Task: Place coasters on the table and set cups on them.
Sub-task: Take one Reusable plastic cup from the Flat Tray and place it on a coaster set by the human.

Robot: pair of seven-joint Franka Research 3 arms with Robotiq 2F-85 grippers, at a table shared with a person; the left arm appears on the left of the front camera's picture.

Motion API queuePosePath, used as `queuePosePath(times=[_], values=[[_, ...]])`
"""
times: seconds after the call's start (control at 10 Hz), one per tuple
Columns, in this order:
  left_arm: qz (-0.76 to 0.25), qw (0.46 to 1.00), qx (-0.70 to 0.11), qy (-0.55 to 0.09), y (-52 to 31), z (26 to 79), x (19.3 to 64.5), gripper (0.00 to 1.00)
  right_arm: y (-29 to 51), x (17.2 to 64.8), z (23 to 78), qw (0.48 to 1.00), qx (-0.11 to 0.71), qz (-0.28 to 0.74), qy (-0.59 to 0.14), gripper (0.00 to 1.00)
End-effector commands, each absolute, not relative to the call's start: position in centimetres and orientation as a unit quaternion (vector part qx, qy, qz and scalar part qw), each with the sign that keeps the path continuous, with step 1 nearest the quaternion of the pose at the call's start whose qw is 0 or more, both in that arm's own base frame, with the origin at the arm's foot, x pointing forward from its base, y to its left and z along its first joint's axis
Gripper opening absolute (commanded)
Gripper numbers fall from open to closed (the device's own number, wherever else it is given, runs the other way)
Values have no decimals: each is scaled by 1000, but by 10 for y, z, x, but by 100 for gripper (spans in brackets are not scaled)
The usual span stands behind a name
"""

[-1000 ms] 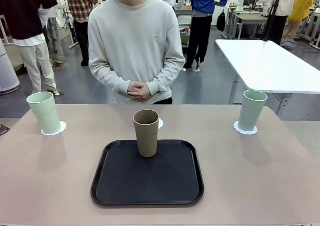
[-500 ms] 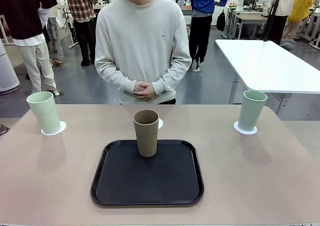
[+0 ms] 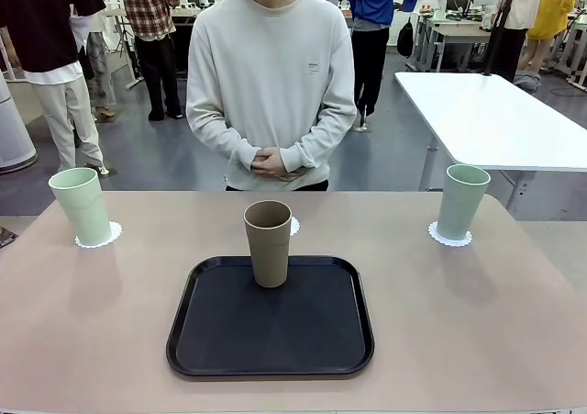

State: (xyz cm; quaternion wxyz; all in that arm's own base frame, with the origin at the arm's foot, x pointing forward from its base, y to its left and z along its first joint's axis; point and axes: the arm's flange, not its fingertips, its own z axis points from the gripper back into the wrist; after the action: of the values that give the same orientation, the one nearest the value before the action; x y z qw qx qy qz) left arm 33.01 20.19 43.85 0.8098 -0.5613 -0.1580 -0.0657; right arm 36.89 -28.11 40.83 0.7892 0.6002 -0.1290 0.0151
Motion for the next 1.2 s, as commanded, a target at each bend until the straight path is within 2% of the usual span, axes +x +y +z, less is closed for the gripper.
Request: queuePosePath(times=[0.0, 0.4, 0.6, 0.9, 1.1], values=[[-64, 807, -564, -163, 202, 441, 330, 100, -280, 368, 407, 789, 601, 11, -126, 100], [-64, 807, -564, -163, 202, 441, 330, 100, -281, 369, 408, 789, 600, 15, -129, 100], [-64, 807, -564, -163, 202, 441, 330, 100, -228, 374, 489, 820, 487, 231, -194, 100], [-64, 807, -564, -163, 202, 441, 330, 100, -118, 387, 588, 839, 347, 365, -207, 100], [-64, 807, -564, -163, 202, 441, 330, 100, -10, 390, 614, 840, 243, 433, -220, 100]])
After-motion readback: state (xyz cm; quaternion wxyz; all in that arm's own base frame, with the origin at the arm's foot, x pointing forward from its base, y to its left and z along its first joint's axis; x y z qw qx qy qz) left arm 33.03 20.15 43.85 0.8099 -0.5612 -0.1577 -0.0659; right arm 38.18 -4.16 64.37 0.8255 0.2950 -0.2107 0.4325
